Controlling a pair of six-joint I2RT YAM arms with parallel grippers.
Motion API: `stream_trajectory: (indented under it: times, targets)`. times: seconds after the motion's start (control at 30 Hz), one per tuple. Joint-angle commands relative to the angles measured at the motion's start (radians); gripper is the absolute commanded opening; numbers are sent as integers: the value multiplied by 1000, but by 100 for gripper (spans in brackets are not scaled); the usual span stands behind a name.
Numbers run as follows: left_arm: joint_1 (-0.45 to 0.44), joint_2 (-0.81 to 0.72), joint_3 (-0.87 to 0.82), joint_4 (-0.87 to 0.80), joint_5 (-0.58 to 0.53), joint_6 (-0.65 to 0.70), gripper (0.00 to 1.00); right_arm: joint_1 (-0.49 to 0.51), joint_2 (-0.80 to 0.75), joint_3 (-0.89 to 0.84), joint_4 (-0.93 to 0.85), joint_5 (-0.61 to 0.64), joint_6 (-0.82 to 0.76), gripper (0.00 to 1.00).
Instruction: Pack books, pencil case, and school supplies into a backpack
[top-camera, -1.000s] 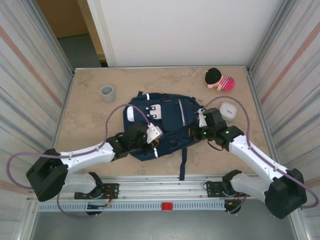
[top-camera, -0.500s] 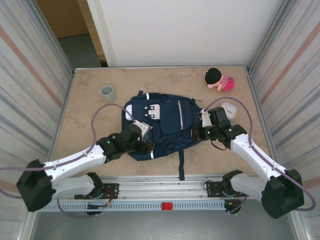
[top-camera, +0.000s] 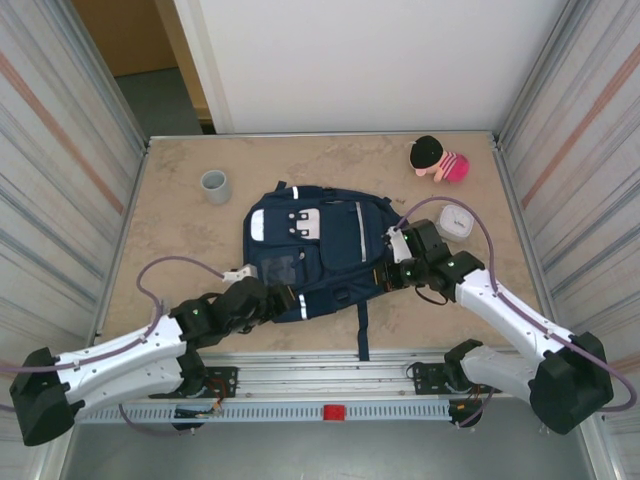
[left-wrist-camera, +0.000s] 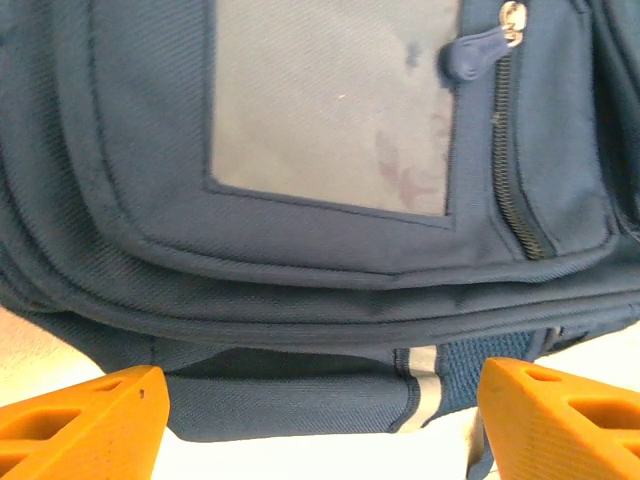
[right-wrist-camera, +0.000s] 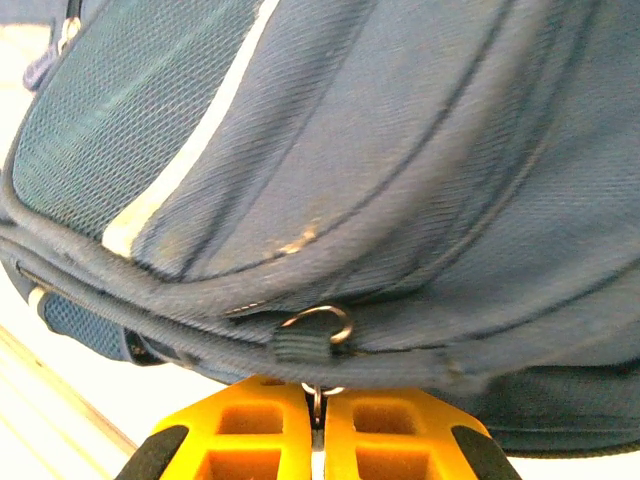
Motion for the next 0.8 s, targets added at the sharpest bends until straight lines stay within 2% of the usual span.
stream_trajectory:
  times: [0.0,0.17,0.43,0.57,0.67,0.77]
  targets:
    - [-4,25,-3,26,-38,-68,81,59,-9,42,-21,23,-32,0]
    - [40,46,-15,73,-74,-28,82,158,-13,57,-47,77,-20,0]
    - [247,39,-13,147,-13,130,82,320,-5,97,-57,145,42,0]
    - [410,97,16,249,108,254,81,390,40,107,6,138,83,0]
    - [521,200,96,247,221,334,82,442,112,146,55,121,102,0]
    - [586,297,187,225,319,387,84,478,175,195,110,106,118,0]
